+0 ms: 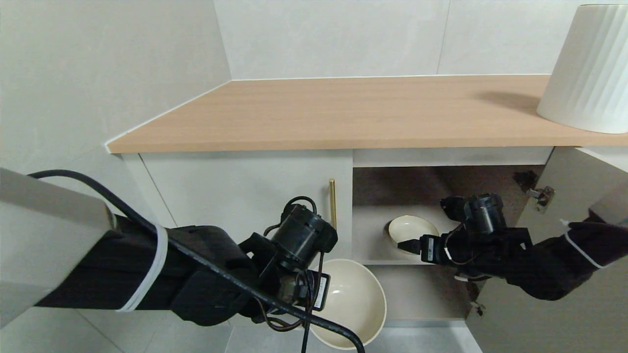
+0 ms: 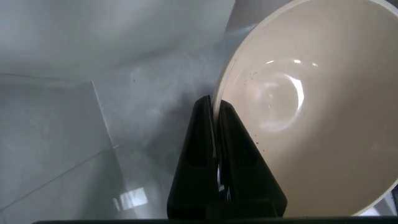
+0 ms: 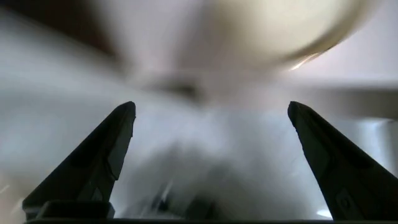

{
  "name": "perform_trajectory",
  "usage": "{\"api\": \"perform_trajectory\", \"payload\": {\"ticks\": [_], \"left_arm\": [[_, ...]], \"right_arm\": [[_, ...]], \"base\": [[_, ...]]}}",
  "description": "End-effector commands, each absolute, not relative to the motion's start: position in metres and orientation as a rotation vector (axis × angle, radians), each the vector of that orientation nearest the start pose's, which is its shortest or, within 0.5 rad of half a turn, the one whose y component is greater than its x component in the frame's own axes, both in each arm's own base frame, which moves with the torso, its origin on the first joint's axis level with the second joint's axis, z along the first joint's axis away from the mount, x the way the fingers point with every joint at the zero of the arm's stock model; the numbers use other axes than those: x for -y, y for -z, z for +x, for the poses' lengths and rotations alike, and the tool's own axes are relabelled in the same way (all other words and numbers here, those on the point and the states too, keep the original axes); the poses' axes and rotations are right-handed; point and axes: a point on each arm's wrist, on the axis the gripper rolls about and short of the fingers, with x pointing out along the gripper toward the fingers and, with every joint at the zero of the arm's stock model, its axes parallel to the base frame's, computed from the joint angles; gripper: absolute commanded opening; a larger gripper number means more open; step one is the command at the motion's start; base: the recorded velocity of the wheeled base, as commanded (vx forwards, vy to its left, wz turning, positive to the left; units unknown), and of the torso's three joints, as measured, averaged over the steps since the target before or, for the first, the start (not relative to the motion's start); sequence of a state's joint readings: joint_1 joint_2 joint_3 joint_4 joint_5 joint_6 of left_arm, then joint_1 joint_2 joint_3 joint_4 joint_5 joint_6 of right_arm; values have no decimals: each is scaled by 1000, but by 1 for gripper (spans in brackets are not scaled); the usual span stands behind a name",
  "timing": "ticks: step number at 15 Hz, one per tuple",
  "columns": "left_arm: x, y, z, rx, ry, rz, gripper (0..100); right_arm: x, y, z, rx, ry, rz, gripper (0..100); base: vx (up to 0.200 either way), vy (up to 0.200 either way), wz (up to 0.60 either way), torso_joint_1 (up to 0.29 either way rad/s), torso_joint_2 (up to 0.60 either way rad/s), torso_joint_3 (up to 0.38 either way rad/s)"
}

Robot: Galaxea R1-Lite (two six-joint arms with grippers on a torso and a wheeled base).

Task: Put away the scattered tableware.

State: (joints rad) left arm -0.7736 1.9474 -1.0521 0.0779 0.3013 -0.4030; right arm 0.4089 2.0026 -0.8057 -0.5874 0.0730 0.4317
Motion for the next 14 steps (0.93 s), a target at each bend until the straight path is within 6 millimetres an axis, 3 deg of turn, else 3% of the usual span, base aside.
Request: {"api": "perform_trajectory", "payload": {"ticks": [1, 5, 9, 14], "left_arm": [[234, -95, 247, -927, 249, 149, 0], [237, -99, 248, -918, 243, 114, 0], [237, -102, 246, -911, 248, 112, 0], [240, -102, 243, -906, 250, 122, 0]], "right_arm": [[-152, -118, 268, -710, -531, 299, 100], [-172, -108, 239, -790, -652, 171, 100], [-188, -84, 244, -824, -563, 103, 100], [-194, -82, 248, -817, -536, 95, 100]], "base": [[0, 0, 0, 0, 0, 0], [0, 0, 0, 0, 0, 0], [0, 0, 0, 0, 0, 0], [0, 0, 0, 0, 0, 0]]}}
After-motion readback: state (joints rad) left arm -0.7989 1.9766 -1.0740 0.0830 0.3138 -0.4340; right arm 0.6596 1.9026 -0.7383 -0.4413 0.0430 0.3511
